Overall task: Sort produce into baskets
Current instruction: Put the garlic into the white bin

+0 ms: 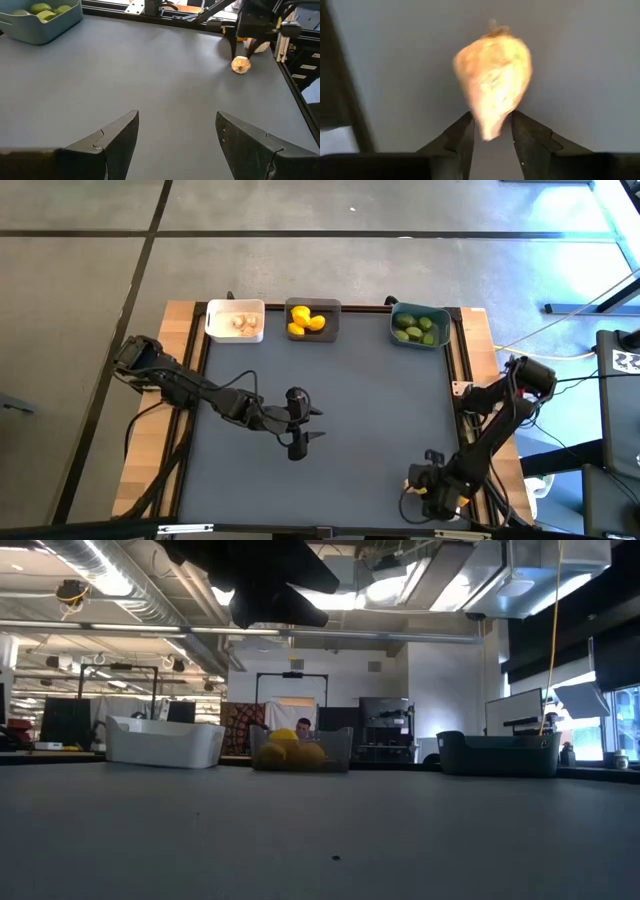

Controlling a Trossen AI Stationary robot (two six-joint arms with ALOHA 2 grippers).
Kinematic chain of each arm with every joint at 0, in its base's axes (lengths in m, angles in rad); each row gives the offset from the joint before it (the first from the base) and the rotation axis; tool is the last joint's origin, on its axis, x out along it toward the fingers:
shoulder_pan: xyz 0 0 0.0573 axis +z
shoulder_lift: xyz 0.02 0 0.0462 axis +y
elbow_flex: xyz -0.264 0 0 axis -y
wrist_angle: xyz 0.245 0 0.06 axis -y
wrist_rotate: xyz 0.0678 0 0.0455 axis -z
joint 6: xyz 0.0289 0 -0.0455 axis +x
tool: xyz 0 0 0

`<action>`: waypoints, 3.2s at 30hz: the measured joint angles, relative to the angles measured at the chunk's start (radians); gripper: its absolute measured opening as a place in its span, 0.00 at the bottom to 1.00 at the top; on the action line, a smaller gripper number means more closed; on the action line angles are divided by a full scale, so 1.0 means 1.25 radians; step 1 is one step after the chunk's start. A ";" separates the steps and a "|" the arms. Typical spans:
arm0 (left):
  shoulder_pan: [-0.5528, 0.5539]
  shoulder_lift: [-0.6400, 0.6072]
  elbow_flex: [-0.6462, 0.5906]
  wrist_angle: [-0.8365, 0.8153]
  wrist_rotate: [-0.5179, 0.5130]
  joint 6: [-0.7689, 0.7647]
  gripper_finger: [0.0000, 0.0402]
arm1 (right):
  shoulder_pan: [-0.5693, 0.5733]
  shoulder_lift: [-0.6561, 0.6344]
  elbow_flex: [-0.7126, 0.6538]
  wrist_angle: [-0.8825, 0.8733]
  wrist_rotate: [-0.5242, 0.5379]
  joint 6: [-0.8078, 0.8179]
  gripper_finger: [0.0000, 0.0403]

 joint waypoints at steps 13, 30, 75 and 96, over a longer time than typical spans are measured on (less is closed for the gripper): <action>0.001 0.000 0.000 0.006 0.000 0.002 0.65 | 0.000 0.004 0.000 -0.007 0.062 -0.013 0.05; 0.015 0.000 0.000 0.092 -0.007 0.056 0.66 | -0.166 -0.197 0.000 -0.165 0.306 -0.233 0.04; 0.059 0.144 0.000 0.545 0.034 0.174 0.66 | -0.450 -0.223 0.001 0.400 0.391 -0.828 0.05; 0.054 0.109 0.000 0.491 0.038 0.248 0.31 | -0.450 -0.242 0.001 0.380 0.283 -0.791 0.31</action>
